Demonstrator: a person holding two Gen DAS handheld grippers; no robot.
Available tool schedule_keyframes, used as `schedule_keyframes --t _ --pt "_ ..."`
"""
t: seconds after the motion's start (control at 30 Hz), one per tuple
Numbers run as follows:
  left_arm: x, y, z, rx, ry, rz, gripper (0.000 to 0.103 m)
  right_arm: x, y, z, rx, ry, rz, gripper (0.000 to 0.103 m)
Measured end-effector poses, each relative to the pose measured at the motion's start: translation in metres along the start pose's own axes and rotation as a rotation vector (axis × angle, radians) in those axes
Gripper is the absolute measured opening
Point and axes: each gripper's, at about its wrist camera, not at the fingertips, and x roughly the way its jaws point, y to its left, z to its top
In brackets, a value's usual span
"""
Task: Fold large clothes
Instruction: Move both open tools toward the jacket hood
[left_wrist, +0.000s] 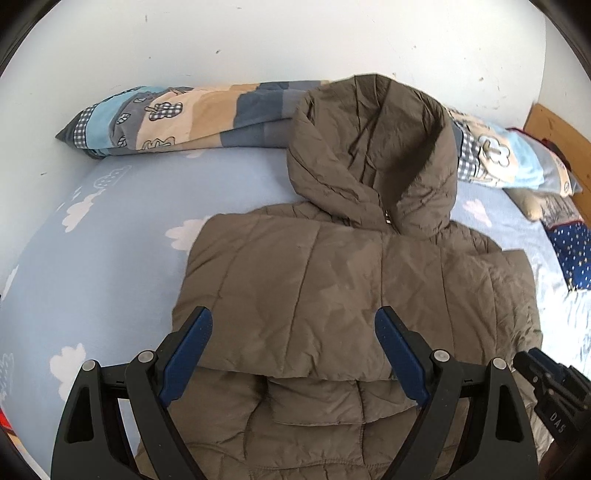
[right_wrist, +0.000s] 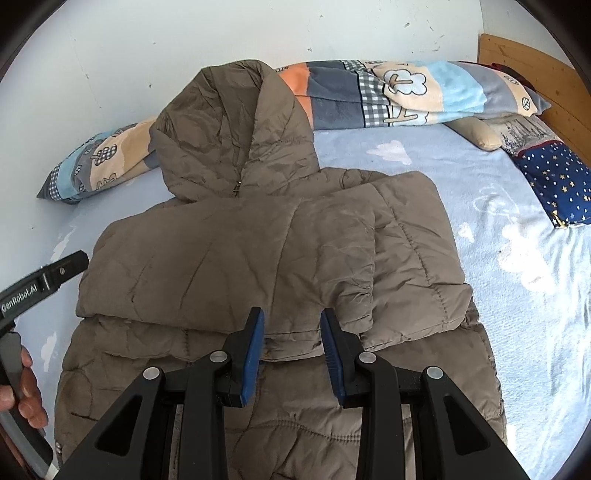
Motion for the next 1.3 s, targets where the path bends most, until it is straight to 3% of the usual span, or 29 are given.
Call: schedule_keyframes --t 0.47,1.17,1.3 --pt "-0.015 -0.002 0.008 0.036 -0.041 0.002 0.089 -0.009 0.014 0.0 -0.02 -0.012 0.014 0.033" --pt "-0.023 0.025 0.013 -0.02 -0.039 -0.012 0.089 -0.022 0.021 0.0 -0.05 -0.034 0.019 0.033" --pt "-0.028 0.035 0.016 -0.043 -0.043 -0.017 0.089 -0.03 0.017 0.001 -0.041 -0.035 0.061 0.033"
